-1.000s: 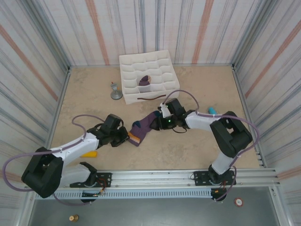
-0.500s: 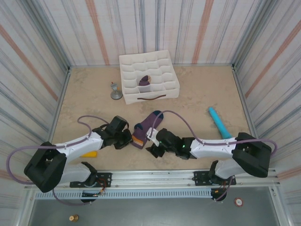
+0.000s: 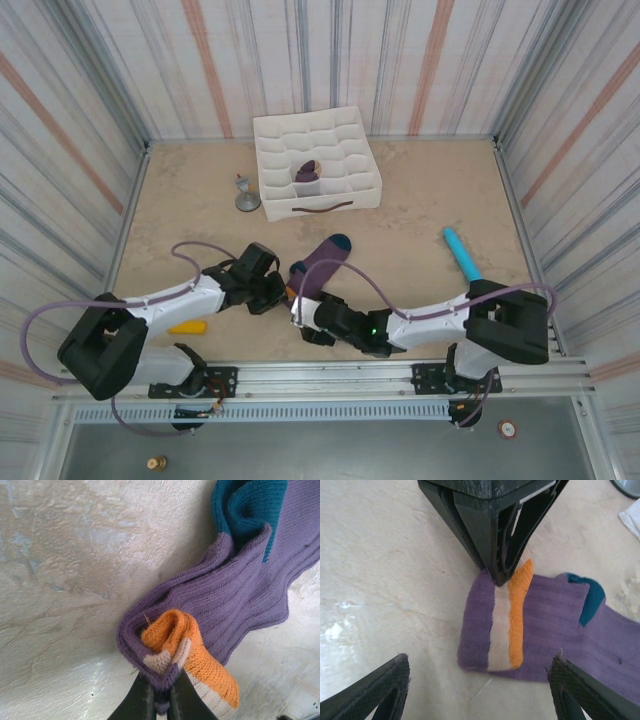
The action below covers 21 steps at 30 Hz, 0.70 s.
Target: Roll the socks
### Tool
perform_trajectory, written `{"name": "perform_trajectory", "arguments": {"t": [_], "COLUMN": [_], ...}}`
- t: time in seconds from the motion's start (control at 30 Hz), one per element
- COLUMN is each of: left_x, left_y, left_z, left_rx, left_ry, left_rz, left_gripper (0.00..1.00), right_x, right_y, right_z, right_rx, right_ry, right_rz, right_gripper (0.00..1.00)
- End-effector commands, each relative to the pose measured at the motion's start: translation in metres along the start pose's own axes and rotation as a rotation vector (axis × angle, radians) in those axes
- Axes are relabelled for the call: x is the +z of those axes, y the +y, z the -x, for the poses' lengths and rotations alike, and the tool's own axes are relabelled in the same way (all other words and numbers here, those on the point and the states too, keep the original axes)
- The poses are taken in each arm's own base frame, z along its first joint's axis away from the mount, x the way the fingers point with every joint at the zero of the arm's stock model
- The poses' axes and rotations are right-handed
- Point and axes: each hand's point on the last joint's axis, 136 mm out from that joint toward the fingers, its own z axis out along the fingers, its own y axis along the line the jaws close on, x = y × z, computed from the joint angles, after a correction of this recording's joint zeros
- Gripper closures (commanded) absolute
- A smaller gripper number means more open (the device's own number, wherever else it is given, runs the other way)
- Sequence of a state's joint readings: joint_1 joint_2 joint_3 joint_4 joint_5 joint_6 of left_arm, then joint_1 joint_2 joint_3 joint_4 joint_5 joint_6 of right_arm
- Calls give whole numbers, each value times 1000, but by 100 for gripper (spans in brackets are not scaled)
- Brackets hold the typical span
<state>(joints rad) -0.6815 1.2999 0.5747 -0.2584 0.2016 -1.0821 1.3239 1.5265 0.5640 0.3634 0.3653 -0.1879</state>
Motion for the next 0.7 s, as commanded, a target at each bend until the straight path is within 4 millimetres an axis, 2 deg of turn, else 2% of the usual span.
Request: {"name": "perform_trajectory", "arguments": {"t": [0.0,0.1,0.3,0.67], "left_x": [-1,0,0,2], "left_y": [-4,-5,-7,-12], "left_z": [-4,-4,-5,-5], "left_rx": [-9,-9,-7,1], "left_ry": [24,32,41,68], "left_rz": [4,3,-3,-15], "left_gripper": [100,100,100,100], "right_x": [10,21,39,44], "right_y": [-7,-7,-9,-14], "right_z": [23,21,6,-21], "right_rx": [-53,-71,-77,-46], "right_ry": [-58,-49,-4,56], "right_rz": [-58,-76,-88,-91], "right_gripper": [26,28,34,49]}}
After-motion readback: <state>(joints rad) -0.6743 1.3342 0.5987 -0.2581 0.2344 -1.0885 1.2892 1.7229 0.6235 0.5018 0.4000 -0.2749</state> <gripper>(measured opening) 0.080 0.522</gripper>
